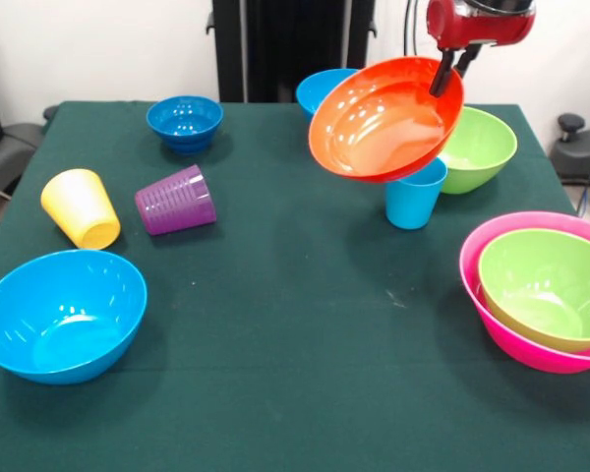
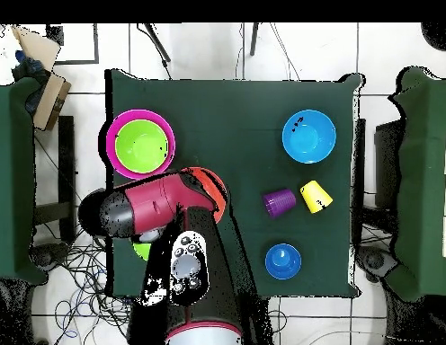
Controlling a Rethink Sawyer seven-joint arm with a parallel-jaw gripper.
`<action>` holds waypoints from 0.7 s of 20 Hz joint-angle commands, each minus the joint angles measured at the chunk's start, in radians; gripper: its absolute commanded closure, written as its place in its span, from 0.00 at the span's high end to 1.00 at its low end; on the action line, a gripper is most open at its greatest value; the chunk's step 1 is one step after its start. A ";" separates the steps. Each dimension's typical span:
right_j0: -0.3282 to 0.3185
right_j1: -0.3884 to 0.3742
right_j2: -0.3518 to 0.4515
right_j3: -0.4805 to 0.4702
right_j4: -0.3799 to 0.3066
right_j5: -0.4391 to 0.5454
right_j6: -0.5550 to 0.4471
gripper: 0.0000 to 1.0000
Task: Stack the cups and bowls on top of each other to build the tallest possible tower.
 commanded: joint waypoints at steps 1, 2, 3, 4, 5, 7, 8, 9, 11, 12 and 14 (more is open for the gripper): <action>0.015 0.073 0.004 0.035 -0.061 -0.068 0.090 0.00; 0.017 0.074 0.002 0.033 -0.059 -0.067 0.094 0.00; 0.017 0.074 0.001 0.033 -0.059 -0.068 0.093 0.00; 0.018 0.075 0.001 0.032 -0.059 -0.067 0.091 0.00; 0.019 0.075 0.000 0.032 -0.059 -0.068 0.092 0.00; 0.023 0.076 -0.003 0.032 -0.058 -0.071 0.093 0.00; 0.024 0.077 -0.004 0.030 -0.058 -0.071 0.093 0.00; 0.025 0.077 -0.006 0.030 -0.057 -0.072 0.094 0.00; 0.028 0.079 -0.008 0.027 -0.054 -0.070 0.098 0.00; 0.030 0.079 -0.008 0.026 -0.052 -0.069 0.099 0.00; 0.031 0.080 -0.009 0.025 -0.048 -0.067 0.100 0.00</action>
